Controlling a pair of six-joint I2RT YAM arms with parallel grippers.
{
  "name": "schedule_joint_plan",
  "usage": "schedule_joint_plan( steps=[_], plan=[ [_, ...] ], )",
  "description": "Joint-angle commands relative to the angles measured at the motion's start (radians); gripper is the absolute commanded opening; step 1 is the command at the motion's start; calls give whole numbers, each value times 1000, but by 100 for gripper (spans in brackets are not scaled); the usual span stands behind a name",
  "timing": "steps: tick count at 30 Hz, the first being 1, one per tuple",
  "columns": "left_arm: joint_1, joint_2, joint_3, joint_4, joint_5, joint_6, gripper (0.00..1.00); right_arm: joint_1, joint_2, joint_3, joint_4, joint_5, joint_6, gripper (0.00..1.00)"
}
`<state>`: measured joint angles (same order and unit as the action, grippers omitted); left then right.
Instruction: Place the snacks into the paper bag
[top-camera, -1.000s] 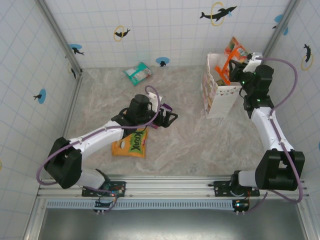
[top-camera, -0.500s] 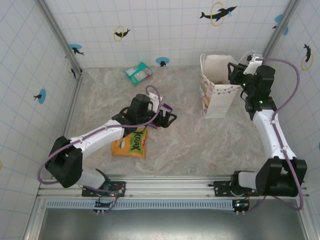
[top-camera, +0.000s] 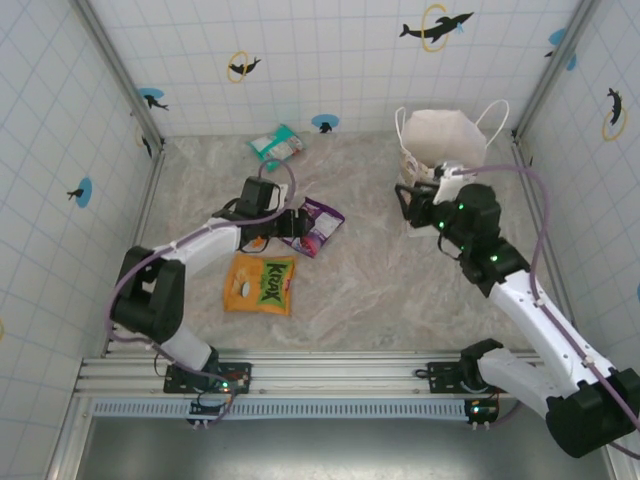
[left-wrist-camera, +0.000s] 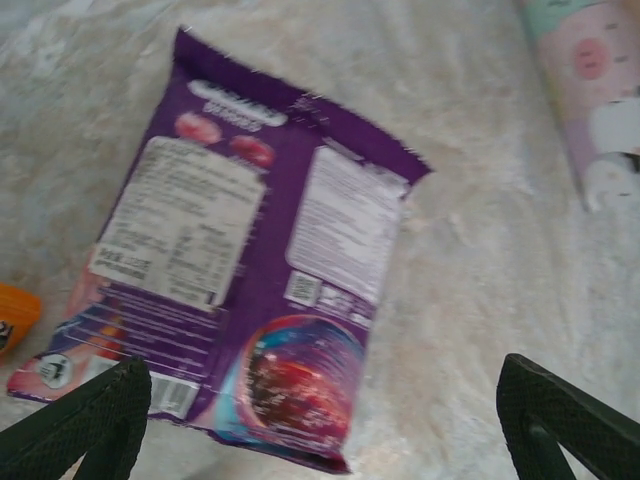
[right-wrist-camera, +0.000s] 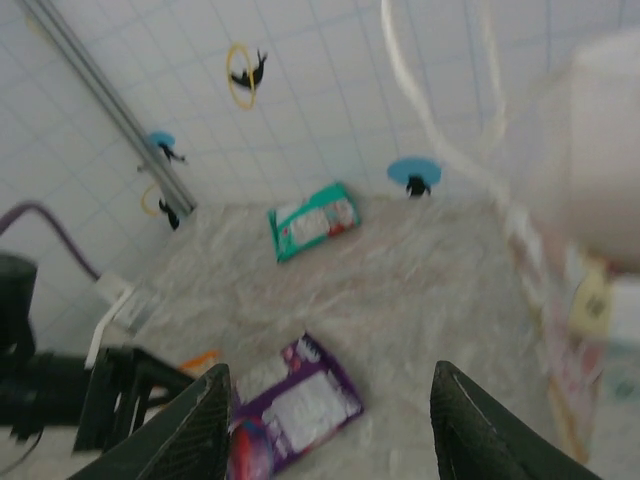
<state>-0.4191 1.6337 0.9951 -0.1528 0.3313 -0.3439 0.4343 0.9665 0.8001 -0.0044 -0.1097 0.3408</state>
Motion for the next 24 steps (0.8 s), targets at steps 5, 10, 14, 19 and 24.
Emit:
schedule_joint_plan(
  steps=[5,10,14,19,24],
  plan=[
    [41,173,182,-61,-69,46,90,135,-23,-119,0,73,70,56],
    [40,283,276,-129,-157,99,89,152,-45,-166,18,71,97,56],
    [41,336,299,-144,-156,112,88,153,-70,-198,21,70,113,57],
    [42,381,296,-142,-93,106,86,155,-87,-234,29,59,134,57],
    [28,376,244,-84,-31,84,84,155,-93,-263,40,67,140,57]
  ],
)
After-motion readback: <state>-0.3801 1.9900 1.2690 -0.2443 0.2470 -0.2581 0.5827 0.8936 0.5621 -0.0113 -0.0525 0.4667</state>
